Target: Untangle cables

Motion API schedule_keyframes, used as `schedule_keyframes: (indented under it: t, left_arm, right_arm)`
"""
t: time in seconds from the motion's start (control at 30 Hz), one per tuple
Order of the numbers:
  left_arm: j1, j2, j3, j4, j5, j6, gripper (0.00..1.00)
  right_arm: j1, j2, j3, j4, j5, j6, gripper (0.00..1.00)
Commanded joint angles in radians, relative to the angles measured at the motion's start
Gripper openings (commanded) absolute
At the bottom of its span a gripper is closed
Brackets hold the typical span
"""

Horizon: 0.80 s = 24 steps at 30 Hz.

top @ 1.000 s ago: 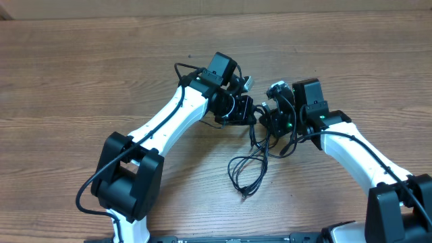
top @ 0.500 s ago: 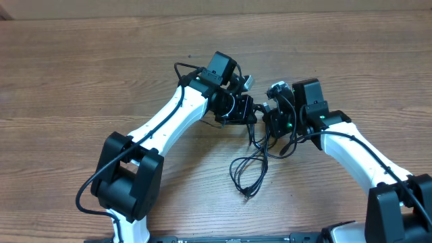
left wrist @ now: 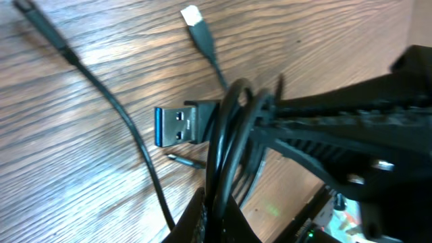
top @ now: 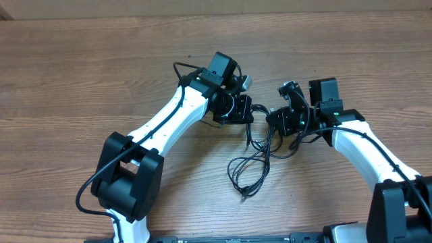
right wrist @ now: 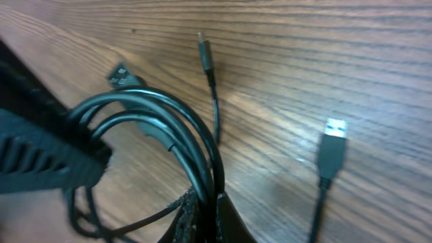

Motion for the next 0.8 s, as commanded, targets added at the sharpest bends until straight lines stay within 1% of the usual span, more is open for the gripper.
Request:
schedule_keyframes:
  t: [0.0,0.17,0.37,0.6,0.63,0.67,0.7,0.73,0.77]
  left_arm:
    - [0.004,-0.021,0.015,-0.036,-0.103,-0.022,0.04]
    - [0.004,-0.021,0.015,-0.073,-0.217,-0.083,0.04]
    - [0.004,-0.021,0.015,-0.075,-0.272,-0.128,0.04]
    - [0.003,-0.021,0.015,-0.077,-0.289,-0.139,0.04]
    - [0.004,-0.021,0.015,-0.077,-0.278,-0.138,0.04]
    - [0.004,-0.021,0.015,-0.077,-0.271,-0.137,0.04]
    - [0.004,-0.021,0.015,-0.077,-0.259,-0.129,0.04]
    - [0.004,-0.021,0.015,-0.076,-0.249,-0.119,0.04]
    - [0.004,-0.021,0.015,-0.074,-0.234,-0.103,0.04]
  right_arm:
    - [-0.032,0.000,-0.003,-0.003,-0.093,0.011,0.04]
    - [-0.090,-0.020,-0.003,-0.021,-0.195,0.006,0.04]
    - [-0.149,-0.043,-0.003,-0.066,-0.264,-0.028,0.04]
    - [-0.189,-0.044,-0.003,-0.097,-0.262,-0.027,0.04]
    - [-0.190,-0.044,-0.003,-0.103,-0.246,-0.027,0.20]
    - [-0.190,-0.044,-0.003,-0.109,-0.239,-0.027,0.32]
    - [-0.190,-0.044,-0.003,-0.116,-0.236,-0.027,0.40]
    - [-0.190,-0.044,-0.003,-0.123,-0.235,-0.027,0.52]
    - [-0.190,-0.044,-0.003,-0.128,-0.232,-0.027,0.77]
